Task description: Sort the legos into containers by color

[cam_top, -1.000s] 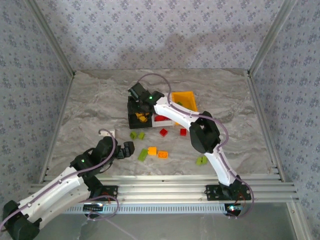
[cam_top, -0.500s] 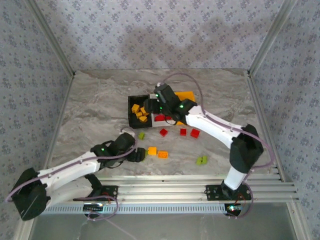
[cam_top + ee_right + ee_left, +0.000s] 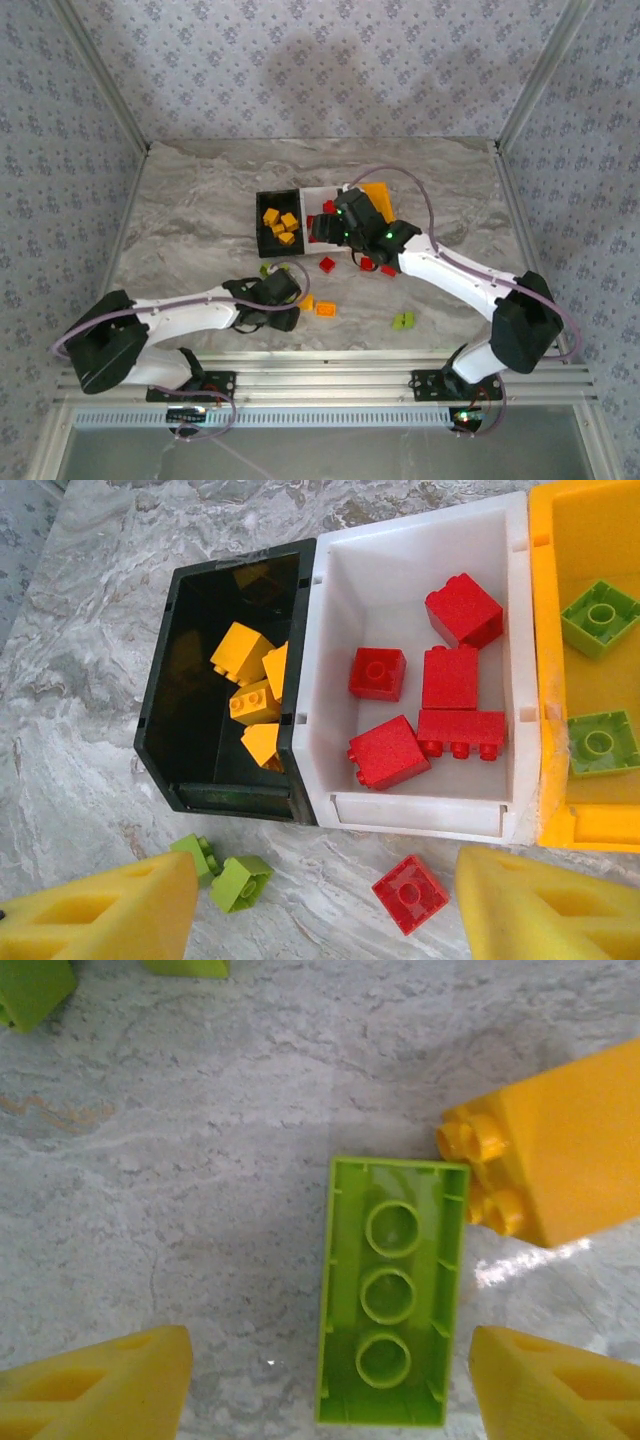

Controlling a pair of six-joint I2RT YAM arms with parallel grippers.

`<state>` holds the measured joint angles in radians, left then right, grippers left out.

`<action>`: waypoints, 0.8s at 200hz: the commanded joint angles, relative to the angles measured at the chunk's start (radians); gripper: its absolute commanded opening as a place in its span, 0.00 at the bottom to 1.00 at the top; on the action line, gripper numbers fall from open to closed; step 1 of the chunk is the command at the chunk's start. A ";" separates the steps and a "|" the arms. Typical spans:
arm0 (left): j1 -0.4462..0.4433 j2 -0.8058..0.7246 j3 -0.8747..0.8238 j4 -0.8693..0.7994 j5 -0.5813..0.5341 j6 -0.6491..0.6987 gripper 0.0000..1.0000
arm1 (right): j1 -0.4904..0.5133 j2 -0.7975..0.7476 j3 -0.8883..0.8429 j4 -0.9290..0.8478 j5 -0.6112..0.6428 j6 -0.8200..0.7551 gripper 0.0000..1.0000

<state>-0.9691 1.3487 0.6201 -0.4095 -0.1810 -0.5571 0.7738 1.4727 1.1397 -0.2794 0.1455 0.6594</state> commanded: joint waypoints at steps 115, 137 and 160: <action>-0.006 0.026 0.065 -0.037 -0.043 0.037 0.27 | -0.040 -0.147 -0.085 0.004 0.063 0.042 0.71; -0.006 -0.067 0.106 -0.094 -0.093 0.046 0.27 | -0.046 -0.188 -0.124 -0.006 0.089 0.063 0.71; -0.006 -0.129 0.173 -0.114 -0.103 0.063 0.27 | -0.061 -0.257 -0.185 -0.046 0.132 0.101 0.71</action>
<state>-0.9771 1.2865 0.6994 -0.4759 -0.2382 -0.5194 0.7300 1.2945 1.0046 -0.2825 0.2066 0.7059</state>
